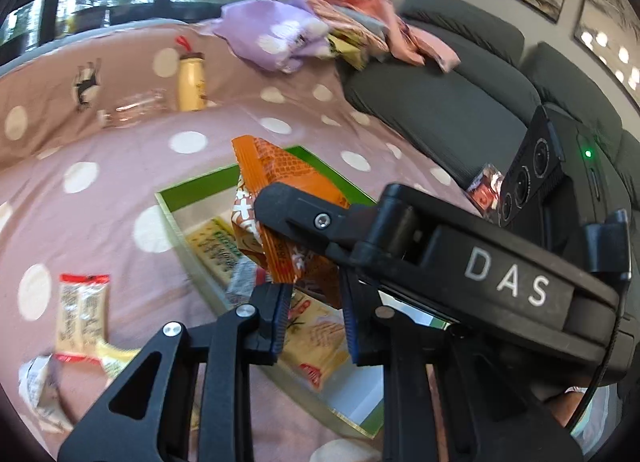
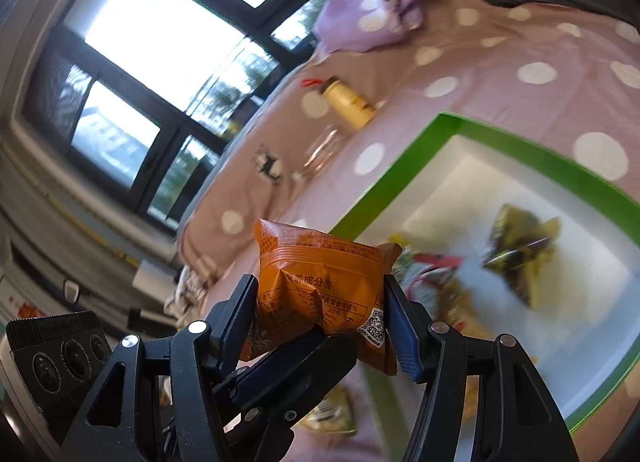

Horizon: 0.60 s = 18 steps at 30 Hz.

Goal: Organize snacks
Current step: 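Lift the orange bag with the right tool and drop it into the box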

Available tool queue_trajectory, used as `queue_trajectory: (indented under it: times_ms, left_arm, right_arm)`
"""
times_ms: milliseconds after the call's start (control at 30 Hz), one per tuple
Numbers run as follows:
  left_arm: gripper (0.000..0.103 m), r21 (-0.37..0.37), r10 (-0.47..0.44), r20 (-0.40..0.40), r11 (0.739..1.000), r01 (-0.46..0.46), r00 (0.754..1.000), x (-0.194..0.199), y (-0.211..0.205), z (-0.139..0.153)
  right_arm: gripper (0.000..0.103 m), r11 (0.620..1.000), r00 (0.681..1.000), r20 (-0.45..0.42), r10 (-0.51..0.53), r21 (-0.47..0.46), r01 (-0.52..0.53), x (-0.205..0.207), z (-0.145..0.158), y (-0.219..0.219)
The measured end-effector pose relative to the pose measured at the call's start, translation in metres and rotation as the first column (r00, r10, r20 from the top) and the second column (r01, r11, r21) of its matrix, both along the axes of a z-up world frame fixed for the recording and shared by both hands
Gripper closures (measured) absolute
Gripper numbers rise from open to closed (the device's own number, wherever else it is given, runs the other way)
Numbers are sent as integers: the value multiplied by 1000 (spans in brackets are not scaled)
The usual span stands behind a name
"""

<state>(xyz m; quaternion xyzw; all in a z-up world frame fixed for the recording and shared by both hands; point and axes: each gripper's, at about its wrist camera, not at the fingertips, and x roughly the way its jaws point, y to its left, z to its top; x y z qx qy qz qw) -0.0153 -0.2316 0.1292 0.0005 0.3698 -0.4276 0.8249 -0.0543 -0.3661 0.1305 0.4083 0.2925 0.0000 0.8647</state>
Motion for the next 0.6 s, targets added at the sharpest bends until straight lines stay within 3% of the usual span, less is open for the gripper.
queue_trajectory:
  times_ms: [367, 600]
  left_arm:
    - [86, 41, -86, -149, 995, 93, 985, 21, -33, -31]
    - [85, 69, -51, -199, 995, 66, 979, 22, -38, -46]
  right_arm:
    - [39, 994, 982, -158, -105, 15, 109, 3, -29, -24]
    - [39, 988, 960, -234, -151, -8, 154, 6, -41, -29]
